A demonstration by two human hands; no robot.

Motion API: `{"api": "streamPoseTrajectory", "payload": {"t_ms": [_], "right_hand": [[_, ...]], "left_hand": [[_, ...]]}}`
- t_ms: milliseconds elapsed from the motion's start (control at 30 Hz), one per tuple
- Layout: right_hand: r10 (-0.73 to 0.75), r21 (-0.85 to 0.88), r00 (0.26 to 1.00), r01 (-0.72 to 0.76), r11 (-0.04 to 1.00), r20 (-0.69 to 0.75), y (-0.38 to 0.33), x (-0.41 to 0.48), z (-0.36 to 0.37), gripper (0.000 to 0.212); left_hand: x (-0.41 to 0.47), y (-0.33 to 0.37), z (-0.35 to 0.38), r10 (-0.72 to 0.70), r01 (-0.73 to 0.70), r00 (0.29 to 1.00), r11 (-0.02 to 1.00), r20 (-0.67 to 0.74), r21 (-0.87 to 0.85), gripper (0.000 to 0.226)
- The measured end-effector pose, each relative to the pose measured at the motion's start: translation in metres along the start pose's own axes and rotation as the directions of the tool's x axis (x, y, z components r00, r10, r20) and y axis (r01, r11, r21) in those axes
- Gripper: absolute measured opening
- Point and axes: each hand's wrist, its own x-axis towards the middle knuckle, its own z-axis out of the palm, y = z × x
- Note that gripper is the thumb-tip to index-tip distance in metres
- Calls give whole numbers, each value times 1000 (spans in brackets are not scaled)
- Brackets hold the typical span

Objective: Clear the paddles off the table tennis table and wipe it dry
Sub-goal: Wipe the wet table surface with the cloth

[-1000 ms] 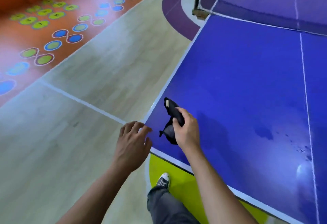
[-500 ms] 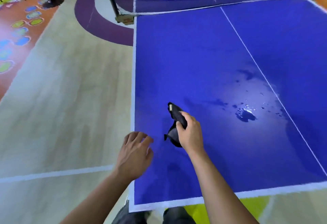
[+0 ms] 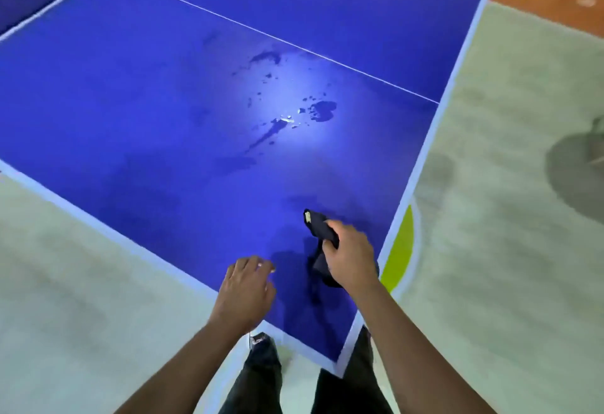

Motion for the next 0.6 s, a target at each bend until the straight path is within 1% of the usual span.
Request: {"api": "streamPoseTrajectory", "payload": {"t_ms": [100,167,233,300,333,367,467,500,600], "right_hand": [[120,-41,991,-123,992,-60,8,-41,17,40],[177,-77,975,-189,979,-137,15,-62,28,43],[199,-60,943,-222,973,-269,22,-78,42,44],[159,-6,880,-180,984,-447,30,-87,62,43],[144,-1,854,-167,986,-500,34,-90,77,43],[139,-28,849,-178,984,-509,38,-93,93,46],[122,-178,912,-205,963,-392,52,-96,141,59],[111,-196,919,-197,961,-378,57,-95,153,62],[61,-188,886,-164,968,-459,71,-85,170,62]], "left_hand": [[3,-9,17,84,-85,995,996,49,18,42],[6,-11,28,143,-144,988,989,54,26,48],[9,-13,42,223,-225,974,972,28,73,51],[12,-17,56,267,-270,963,956,34,114,56],[12,-21,66,280,-284,959,949,46,133,59],[11,-25,77,291,-296,955,942,52,157,63],[10,-38,104,326,-322,945,917,20,234,66],[12,-41,110,336,-328,942,913,7,244,67],[16,-44,116,362,-343,932,905,-31,253,67]]}}
